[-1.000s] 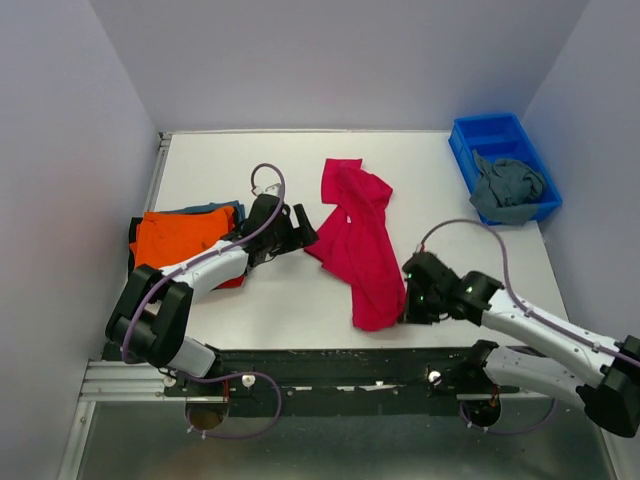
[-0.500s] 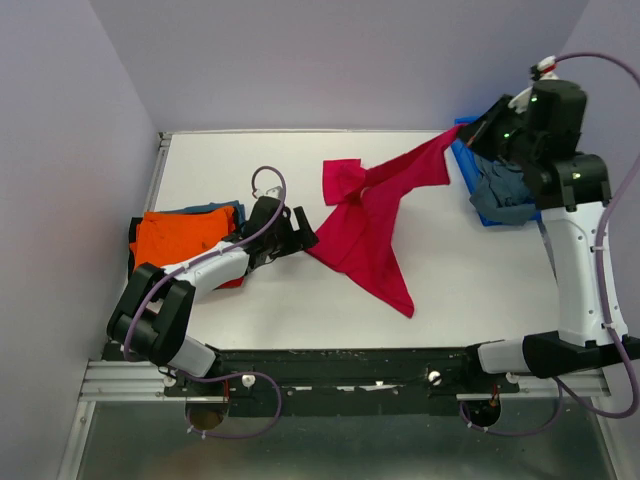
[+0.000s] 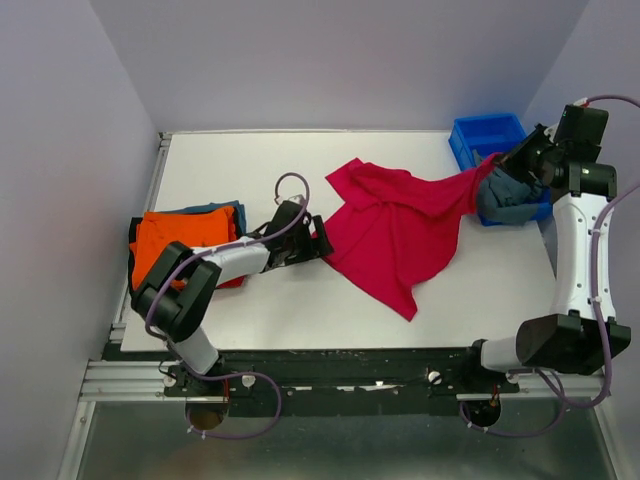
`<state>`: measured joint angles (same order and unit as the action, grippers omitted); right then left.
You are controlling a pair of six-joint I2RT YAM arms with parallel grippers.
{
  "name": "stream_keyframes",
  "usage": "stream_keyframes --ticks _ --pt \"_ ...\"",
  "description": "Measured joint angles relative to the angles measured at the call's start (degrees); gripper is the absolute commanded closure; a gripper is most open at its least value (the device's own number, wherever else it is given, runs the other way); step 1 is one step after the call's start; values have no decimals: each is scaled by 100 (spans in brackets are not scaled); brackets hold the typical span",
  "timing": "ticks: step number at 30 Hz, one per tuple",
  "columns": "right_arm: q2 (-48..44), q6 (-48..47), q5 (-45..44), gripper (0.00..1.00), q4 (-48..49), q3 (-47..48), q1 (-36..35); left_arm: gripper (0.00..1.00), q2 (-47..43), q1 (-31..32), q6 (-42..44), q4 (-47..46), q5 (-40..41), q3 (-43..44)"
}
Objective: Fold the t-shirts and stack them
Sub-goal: Flatten out the tshirt
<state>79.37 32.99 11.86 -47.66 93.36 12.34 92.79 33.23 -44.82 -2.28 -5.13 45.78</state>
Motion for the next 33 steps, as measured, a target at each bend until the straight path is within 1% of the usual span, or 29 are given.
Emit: stream_keyframes --ticks 1,2,4,5,6,7,9,13,17,18,20,21,22,24,26,27,29,31,33 --pt "-2 0 52 99 22 -44 0 7 162 -4 -20 46 17 177" --pt "-24 0 114 99 74 -92 2 10 293 -13 -22 92 50 354" --pt "-109 0 227 99 212 -208 4 21 597 -63 -79 144 125 695" --pt "-179 0 286 99 271 -289 4 32 756 -87 -122 111 140 846" --pt "-275 -2 339 99 339 -389 4 45 839 -109 -173 79 140 918" --pt "-341 -2 382 99 372 -455 4 66 953 -153 -260 4 125 1001" --pt "-509 -4 466 99 496 -651 4 100 1268 -293 -426 -103 92 1198" --pt "-852 -9 686 99 723 -1178 4 100 1735 -575 -570 -155 118 1709" --pt "-1276 0 896 99 970 -1998 4 100 2135 -1161 -448 472 382 2570" --pt "-1405 2 903 99 1010 -2238 4 88 2238 -1327 -391 643 476 2844" --pt "-1639 9 846 99 1023 -2647 4 4 2581 -1725 -179 1152 699 3768" --pt "-1729 13 809 99 1023 -2802 4 1 2774 -1873 -61 1434 772 4240" --pt "-1805 15 767 99 1029 -2922 4 1 3123 -2044 101 1871 868 5104" --pt "-1917 17 726 99 1060 -3117 4 1 3654 -2243 323 2430 1058 6546" --pt "-1985 20 726 99 1128 -3292 4 1 3705 -2273 511 2734 1235 6985" --pt "-2006 17 730 99 1191 -3399 4 1 3532 -2236 599 2798 1303 6874" --pt "-2015 15 737 99 1272 -3576 4 2 2940 -2079 704 2863 1355 6122" --pt "-2022 4 743 99 1379 -3818 4 6 2232 -1908 688 2761 1338 5038" --pt "-2044 -11 743 99 1419 -4054 4 12 1364 -1707 557 2570 1300 3679"
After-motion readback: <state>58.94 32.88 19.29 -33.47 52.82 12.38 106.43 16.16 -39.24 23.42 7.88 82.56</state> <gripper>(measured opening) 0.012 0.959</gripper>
